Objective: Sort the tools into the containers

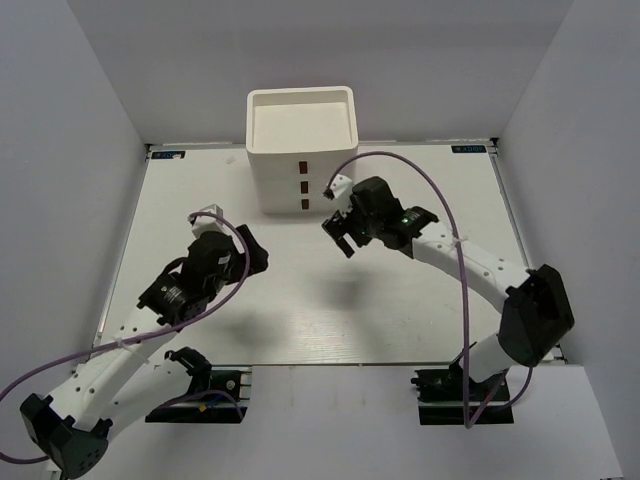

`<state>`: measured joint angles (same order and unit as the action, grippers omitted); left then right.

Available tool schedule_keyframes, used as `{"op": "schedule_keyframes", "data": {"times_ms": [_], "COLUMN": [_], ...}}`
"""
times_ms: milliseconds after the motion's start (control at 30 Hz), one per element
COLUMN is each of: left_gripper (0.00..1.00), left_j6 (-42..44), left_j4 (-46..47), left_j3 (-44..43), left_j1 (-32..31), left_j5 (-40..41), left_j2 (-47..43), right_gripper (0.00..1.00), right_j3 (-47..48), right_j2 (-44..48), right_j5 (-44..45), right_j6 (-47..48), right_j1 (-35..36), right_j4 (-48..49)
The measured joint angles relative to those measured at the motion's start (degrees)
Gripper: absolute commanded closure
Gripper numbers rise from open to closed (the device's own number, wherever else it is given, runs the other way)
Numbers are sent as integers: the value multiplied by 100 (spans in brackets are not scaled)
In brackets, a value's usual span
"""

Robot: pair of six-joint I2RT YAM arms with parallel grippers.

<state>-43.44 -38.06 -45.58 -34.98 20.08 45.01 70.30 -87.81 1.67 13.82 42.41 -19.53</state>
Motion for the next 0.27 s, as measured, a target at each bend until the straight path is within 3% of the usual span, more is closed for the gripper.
{"op": "schedule_keyframes", "data": {"times_ms": [267], "left_gripper": [0], "left_j6": [599], "left_j4": [494], "left_j3": [0], "left_j1": [0], "left_j5": [-175], "left_j2": [247], "right_gripper": [10], "right_j3": [-1117], "right_j2": [1421], "right_j5": [894], "right_j6": [-431], "right_j1": [-129], "right_j4": [-789]}}
